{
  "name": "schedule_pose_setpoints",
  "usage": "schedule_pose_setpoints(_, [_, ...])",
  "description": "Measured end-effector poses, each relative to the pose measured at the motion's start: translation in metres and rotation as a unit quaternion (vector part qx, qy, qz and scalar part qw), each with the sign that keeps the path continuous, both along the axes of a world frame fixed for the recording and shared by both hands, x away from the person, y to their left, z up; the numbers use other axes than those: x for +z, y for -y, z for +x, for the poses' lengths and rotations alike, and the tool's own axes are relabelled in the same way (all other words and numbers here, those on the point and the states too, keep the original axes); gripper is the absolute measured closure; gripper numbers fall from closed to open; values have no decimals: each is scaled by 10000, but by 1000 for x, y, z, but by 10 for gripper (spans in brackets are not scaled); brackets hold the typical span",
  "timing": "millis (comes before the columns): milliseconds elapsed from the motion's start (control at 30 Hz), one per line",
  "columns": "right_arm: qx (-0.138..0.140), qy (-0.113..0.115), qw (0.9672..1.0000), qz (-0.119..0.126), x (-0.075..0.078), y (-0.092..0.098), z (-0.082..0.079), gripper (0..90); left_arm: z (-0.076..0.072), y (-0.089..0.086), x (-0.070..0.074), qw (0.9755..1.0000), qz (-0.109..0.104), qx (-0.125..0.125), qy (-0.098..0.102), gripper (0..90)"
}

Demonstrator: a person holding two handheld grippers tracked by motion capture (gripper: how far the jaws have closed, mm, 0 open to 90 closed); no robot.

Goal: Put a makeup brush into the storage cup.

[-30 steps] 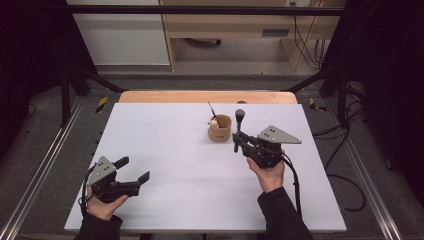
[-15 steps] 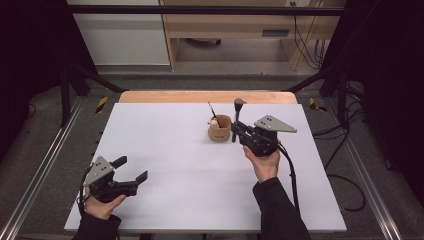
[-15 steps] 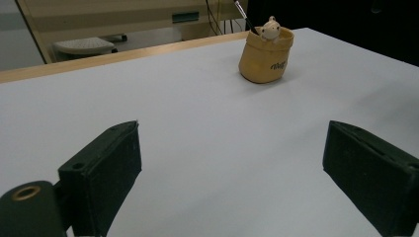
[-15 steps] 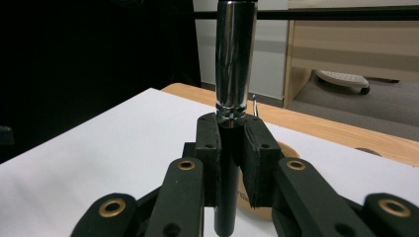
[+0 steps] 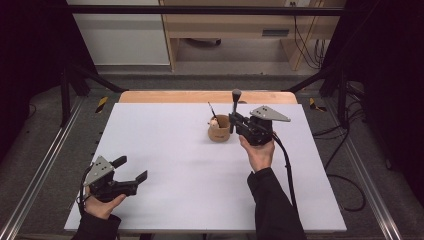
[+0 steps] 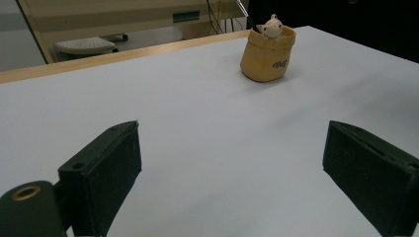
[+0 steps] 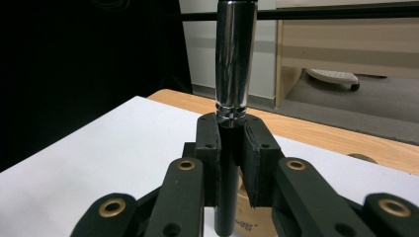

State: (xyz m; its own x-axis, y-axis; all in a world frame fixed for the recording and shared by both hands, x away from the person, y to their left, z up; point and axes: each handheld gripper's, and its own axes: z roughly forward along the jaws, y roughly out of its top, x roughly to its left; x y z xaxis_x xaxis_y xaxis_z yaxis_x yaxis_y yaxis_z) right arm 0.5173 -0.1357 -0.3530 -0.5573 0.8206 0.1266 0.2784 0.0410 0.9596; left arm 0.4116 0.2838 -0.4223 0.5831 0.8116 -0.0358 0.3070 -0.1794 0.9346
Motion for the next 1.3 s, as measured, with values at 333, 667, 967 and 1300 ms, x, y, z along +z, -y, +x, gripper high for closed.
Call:
schedule_pose_setpoints(333, [-180,-53,9998,1,-3,-2,20,795,0,0,0,10000,3,-3,-4,74])
schedule_pose_setpoints(667, [-290,-98,9995,13,-10,-6,36,795,0,0,1,10000,-3,0,28,74])
schedule_pose_setpoints(967, [-394,-121,9991,54,-15,-5,46,795,0,0,1,10000,26,-3,52,74])
schedule_pose_setpoints(1300, [-467,-108,9988,8,-19,-12,56,795,0,-2,1,10000,7,10,74,74])
